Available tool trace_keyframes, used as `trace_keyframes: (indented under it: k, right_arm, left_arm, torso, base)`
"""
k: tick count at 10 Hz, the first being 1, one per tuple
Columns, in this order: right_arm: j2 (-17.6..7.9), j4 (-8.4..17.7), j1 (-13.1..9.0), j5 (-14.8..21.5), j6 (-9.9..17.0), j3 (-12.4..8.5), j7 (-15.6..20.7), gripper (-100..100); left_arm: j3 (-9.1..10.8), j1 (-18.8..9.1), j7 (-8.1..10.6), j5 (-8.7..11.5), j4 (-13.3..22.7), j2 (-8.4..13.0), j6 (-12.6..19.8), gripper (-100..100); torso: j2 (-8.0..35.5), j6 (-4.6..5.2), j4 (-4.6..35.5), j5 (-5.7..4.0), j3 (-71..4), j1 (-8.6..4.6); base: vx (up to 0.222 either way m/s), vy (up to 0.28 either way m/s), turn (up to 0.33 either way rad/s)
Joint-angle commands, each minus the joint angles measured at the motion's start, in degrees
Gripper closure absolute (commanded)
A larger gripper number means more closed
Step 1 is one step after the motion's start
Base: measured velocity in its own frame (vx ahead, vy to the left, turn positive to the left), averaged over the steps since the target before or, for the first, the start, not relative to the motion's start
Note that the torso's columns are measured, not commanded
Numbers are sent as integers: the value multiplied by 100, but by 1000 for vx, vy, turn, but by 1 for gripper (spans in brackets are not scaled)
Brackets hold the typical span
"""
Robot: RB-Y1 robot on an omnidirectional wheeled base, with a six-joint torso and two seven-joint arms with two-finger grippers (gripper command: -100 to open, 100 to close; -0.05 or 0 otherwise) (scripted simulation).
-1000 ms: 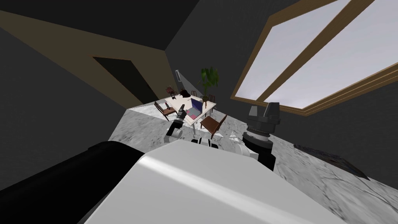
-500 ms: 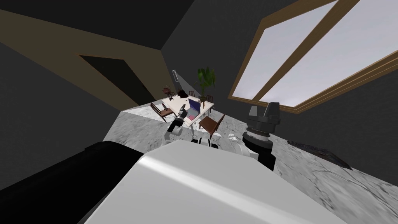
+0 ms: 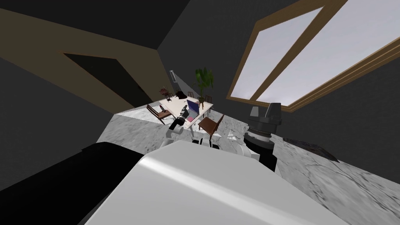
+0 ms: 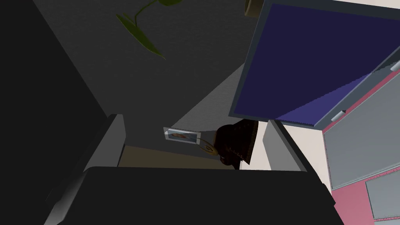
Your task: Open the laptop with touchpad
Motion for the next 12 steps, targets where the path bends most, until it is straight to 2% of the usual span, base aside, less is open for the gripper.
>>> trace_keyframes:
  k: [1,2,3,4,5,6,7,9,10,11,12]
  right_arm:
    - [0,0,0,0,0,0,0,0]
    - [0,0,0,0,0,0,0,0]
    - [0,0,0,0,0,0,0,0]
    - [0,0,0,0,0,0,0,0]
    - [0,0,0,0,0,0,0,0]
    - [0,0,0,0,0,0,0,0]
    - [0,0,0,0,0,0,0,0]
    - [0,0,0,0,0,0,0,0]
    - [0,0,0,0,0,0,0,0]
    - [0,0,0,0,0,0,0,0]
    - [0,0,0,0,0,0,0,0]
  left_arm:
    - [53,-221,253,138,144,152,433,-100]
    - [76,-354,396,215,235,240,614,-100]
    - [76,-354,396,215,235,240,739,-100]
    - [100,-488,540,292,332,334,910,-100]
    - [100,-488,540,292,332,334,996,-100]
    - [123,-623,684,369,434,434,1213,-100]
    - [123,-623,684,369,434,434,1254,-100]
    - [171,-896,971,522,651,649,1650,-100]
    - [171,-896,971,522,651,649,1770,-100]
    - [194,-1032,1113,597,764,759,1943,-100]
    - [194,-1032,1113,597,764,759,2025,-100]
  torso:
    - [4,-3,1,0,2,3]
    - [8,0,2,1,4,4]
    - [3,-1,1,1,2,3]
    - [7,-4,2,1,4,6]
    - [7,0,2,1,4,3]
    - [12,-3,3,1,7,5]
    - [7,0,2,1,4,5]
    - [6,0,2,1,3,4]
    - [2,0,1,0,1,2]
    - [6,-3,1,0,3,2]
    - [6,0,2,0,3,1]
  base:
    - [33,-23,-111]
    - [52,-28,-146]
    - [44,-19,-43]
    - [40,-25,-92]
    - [29,-19,-55]
    - [38,-15,-109]
    - [31,-12,-45]
    - [40,-17,-116]
    - [36,-18,-57]
    - [38,-24,-87]
    - [37,-17,-54]
